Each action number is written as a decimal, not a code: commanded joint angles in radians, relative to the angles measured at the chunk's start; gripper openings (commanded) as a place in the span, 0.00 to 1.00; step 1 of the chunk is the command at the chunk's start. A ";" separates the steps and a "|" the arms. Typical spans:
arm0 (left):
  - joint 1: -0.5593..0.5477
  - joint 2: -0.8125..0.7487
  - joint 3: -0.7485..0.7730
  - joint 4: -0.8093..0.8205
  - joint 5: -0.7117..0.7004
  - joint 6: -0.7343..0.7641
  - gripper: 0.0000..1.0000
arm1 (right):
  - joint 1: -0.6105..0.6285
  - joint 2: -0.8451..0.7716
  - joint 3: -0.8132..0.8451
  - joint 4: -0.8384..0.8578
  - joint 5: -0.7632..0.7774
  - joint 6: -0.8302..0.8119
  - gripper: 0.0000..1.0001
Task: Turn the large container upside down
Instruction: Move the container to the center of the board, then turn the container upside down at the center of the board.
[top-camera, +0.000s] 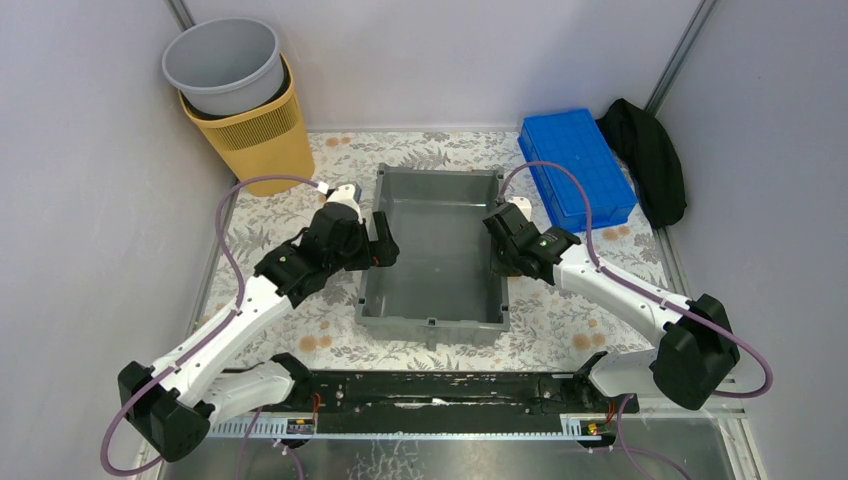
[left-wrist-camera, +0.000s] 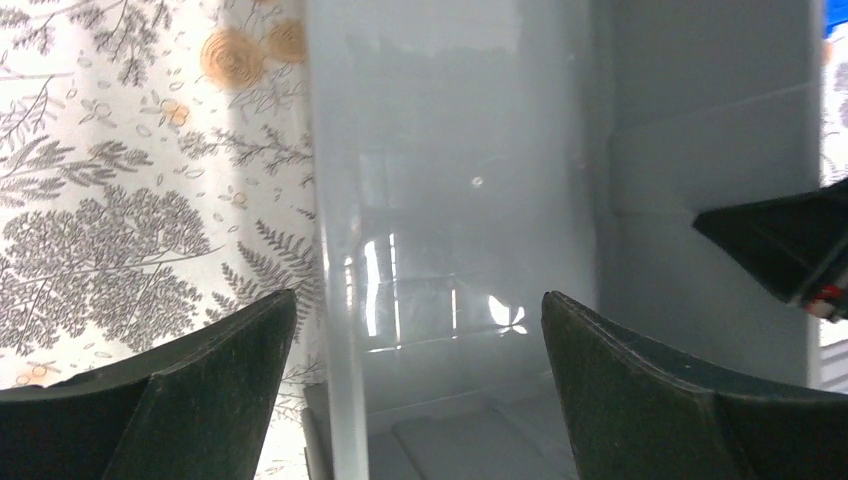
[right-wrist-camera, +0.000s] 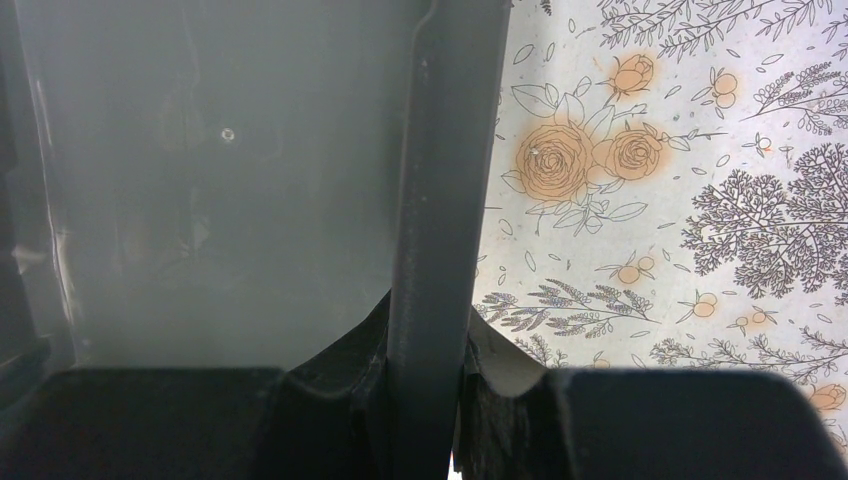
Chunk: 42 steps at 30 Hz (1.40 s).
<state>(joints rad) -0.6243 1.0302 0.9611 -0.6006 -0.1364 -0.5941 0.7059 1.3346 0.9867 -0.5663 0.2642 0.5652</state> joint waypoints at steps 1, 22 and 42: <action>0.022 -0.014 -0.040 0.008 -0.027 -0.016 1.00 | 0.000 0.021 -0.018 0.118 0.035 -0.022 0.06; 0.069 -0.069 -0.026 -0.014 -0.015 -0.008 1.00 | -0.001 -0.027 0.122 -0.095 0.063 -0.047 0.82; 0.144 -0.282 0.076 -0.138 -0.004 -0.033 1.00 | 0.153 0.116 0.479 -0.066 -0.145 0.093 0.92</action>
<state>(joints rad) -0.4877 0.8059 0.9848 -0.7204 -0.1551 -0.6140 0.7830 1.3430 1.3193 -0.7280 0.1799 0.6247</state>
